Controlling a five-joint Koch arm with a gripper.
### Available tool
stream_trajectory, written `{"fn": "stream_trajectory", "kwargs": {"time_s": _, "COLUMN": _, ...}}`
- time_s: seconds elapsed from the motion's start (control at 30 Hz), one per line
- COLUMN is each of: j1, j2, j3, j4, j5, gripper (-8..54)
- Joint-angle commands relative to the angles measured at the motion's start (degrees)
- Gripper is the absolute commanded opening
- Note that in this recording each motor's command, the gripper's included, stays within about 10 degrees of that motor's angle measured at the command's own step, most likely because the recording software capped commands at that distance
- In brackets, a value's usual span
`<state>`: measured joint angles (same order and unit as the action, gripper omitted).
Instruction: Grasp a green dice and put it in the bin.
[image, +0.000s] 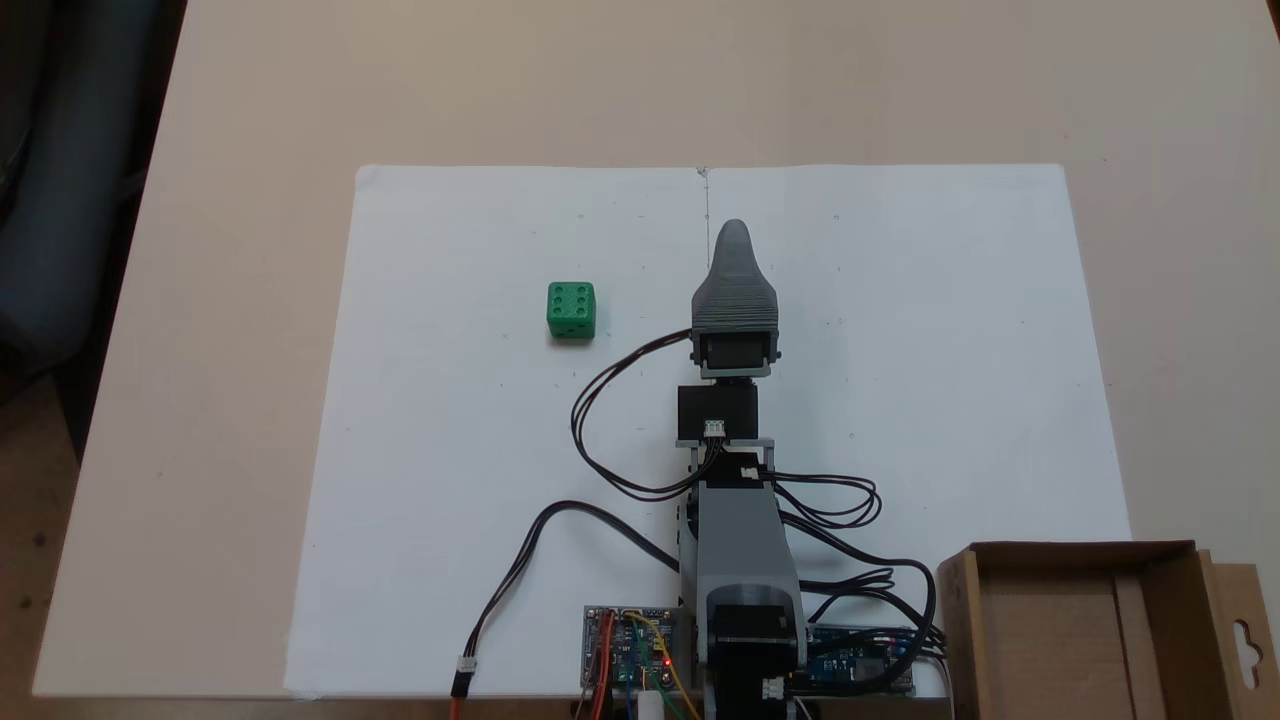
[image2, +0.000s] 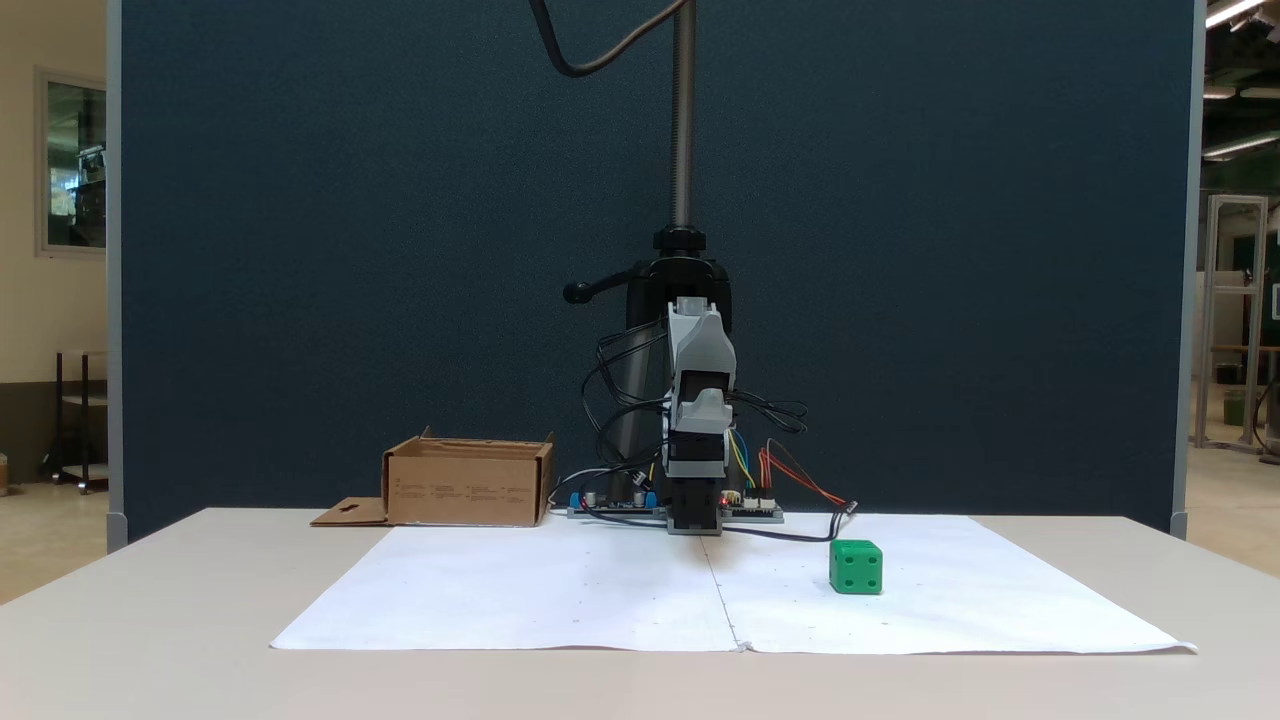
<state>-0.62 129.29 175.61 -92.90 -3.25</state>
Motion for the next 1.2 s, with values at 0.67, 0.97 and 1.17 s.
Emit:
{"fn": "stream_trajectory", "kwargs": {"time_s": 0.67, "j1": -0.62, "j2": 6.33, "j3": 3.78, "j4": -2.29, "j5": -2.20, "gripper": 43.7}}
{"fn": "stream_trajectory", "kwargs": {"time_s": 0.97, "j1": -0.62, "j2": 6.33, "j3": 3.78, "j4": -2.29, "j5": -2.20, "gripper": 43.4}}
{"fn": "stream_trajectory", "kwargs": {"time_s": 1.17, "j1": -0.62, "j2": 6.33, "j3": 3.78, "j4": -2.29, "j5": -2.20, "gripper": 43.3}}
